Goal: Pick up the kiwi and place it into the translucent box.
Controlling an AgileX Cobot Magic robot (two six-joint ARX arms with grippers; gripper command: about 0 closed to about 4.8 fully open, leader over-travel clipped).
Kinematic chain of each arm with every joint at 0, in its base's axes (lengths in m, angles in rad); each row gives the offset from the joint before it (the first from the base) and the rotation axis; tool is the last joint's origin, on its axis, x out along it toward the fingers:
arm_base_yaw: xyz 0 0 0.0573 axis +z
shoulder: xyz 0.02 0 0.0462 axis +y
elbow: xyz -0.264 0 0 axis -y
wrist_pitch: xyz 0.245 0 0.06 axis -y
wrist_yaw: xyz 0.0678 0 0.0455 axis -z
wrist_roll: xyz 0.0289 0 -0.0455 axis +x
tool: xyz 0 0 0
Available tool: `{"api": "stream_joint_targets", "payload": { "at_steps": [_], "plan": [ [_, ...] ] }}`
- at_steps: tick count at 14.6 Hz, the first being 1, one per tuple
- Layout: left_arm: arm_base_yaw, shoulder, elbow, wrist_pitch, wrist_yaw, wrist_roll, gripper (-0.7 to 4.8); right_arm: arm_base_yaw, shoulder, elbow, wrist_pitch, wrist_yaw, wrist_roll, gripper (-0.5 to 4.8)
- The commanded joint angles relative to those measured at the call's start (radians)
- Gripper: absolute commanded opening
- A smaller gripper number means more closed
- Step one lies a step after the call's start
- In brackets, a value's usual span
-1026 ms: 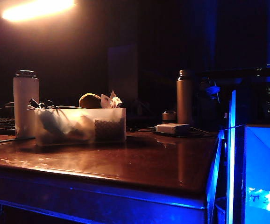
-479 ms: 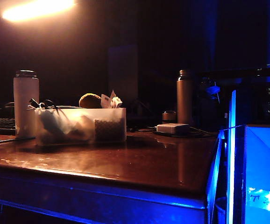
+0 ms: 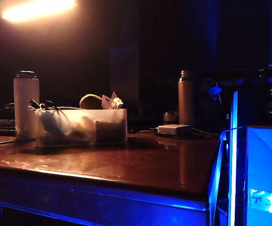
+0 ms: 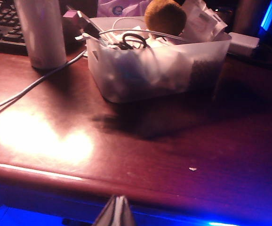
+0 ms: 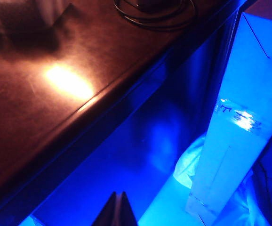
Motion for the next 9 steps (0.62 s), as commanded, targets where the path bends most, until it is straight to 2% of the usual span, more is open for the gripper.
{"api": "stream_joint_targets", "payload": {
  "at_steps": [1, 6, 9],
  "plan": [
    [0.002, -0.013, -0.008, -0.005, -0.003, 0.004, -0.04, -0.031, -0.001, -0.009, 0.01, 0.001, 0.003, -0.01],
    [0.002, -0.044, -0.008, -0.004, -0.003, 0.004, -0.04, -0.262, -0.001, -0.011, 0.021, 0.001, 0.003, -0.01],
    [0.002, -0.044, -0.008, -0.004, -0.003, 0.004, -0.04, -0.378, -0.001, -0.029, 0.108, 0.002, 0.003, -0.01]
  ]
}}
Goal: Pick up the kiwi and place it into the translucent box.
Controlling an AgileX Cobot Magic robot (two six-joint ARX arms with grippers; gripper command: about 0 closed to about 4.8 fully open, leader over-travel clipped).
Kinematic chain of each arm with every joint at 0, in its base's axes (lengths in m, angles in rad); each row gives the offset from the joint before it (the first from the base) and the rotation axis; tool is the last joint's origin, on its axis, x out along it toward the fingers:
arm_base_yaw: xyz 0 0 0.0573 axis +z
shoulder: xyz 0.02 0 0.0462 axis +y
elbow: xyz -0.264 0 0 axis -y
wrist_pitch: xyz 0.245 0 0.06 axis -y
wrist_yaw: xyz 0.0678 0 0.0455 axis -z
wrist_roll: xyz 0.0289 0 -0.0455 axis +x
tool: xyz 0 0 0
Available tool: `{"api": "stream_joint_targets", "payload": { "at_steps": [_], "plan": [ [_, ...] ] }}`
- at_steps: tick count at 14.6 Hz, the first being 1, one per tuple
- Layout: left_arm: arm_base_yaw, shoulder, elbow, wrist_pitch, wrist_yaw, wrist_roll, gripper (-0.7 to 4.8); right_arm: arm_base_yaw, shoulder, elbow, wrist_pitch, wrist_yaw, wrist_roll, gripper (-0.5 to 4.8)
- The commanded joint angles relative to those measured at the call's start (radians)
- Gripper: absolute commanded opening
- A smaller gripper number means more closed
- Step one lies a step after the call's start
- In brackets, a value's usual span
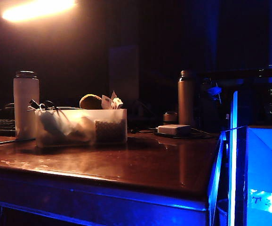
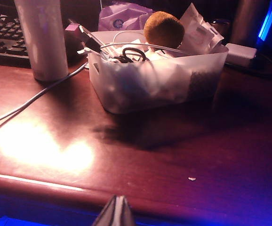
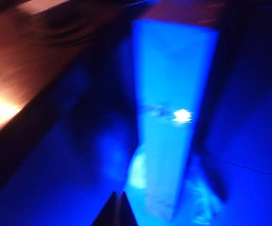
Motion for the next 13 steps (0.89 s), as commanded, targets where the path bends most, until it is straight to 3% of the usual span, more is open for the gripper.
{"api": "stream_joint_targets", "payload": {
  "at_steps": [1, 13],
  "plan": [
    [0.001, -0.003, -0.007, -0.006, -0.001, 0.003, -0.04, -0.064, -0.001, -0.032, 0.118, 0.003, 0.003, -0.01],
    [0.001, -0.003, -0.007, -0.006, -0.001, 0.003, -0.04, -0.068, -0.001, -0.032, 0.116, 0.005, 0.003, -0.01]
  ]
}}
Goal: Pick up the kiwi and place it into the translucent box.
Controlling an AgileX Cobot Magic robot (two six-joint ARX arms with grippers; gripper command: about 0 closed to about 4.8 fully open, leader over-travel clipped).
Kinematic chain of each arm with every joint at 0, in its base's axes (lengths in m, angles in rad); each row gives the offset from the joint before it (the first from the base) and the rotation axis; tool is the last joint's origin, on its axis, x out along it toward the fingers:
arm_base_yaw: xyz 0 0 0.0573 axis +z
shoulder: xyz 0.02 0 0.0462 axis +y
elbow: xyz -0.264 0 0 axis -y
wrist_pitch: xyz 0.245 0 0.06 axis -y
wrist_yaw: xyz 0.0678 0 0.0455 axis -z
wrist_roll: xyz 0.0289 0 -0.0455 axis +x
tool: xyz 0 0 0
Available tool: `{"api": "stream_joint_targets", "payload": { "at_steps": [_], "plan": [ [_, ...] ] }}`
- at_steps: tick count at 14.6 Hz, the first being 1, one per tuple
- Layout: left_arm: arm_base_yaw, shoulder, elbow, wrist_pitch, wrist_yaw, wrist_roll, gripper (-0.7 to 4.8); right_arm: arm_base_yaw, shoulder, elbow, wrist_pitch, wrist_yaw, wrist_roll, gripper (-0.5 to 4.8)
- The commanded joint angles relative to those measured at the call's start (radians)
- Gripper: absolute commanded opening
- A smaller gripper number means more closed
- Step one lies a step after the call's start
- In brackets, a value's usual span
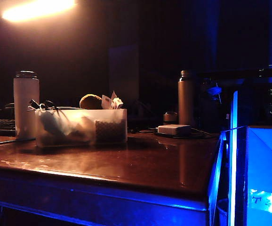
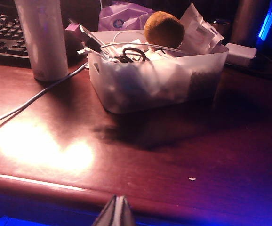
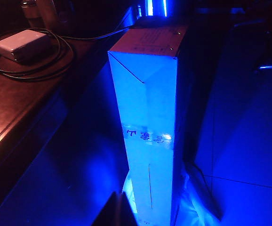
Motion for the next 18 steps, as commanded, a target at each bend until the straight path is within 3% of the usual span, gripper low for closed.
{"api": "stream_joint_targets", "payload": {
  "at_steps": [1, 3, 6, 18],
  "plan": [
    [0.001, -0.003, -0.007, -0.006, -0.001, 0.003, -0.04, 0.0, -0.001, -0.005, 0.007, 0.009, -0.006, 0.0],
    [0.001, -0.003, -0.007, -0.006, -0.001, 0.003, -0.04, -0.015, -0.001, -0.005, 0.022, 0.053, -0.011, 0.0],
    [0.001, -0.003, -0.007, -0.006, -0.001, 0.003, -0.04, -0.06, -0.001, -0.008, 0.182, -0.007, -0.023, 0.0],
    [0.001, -0.003, -0.007, -0.006, -0.001, 0.003, -0.04, -0.086, -0.001, -0.046, 0.146, -0.022, -0.035, 0.0]
  ]
}}
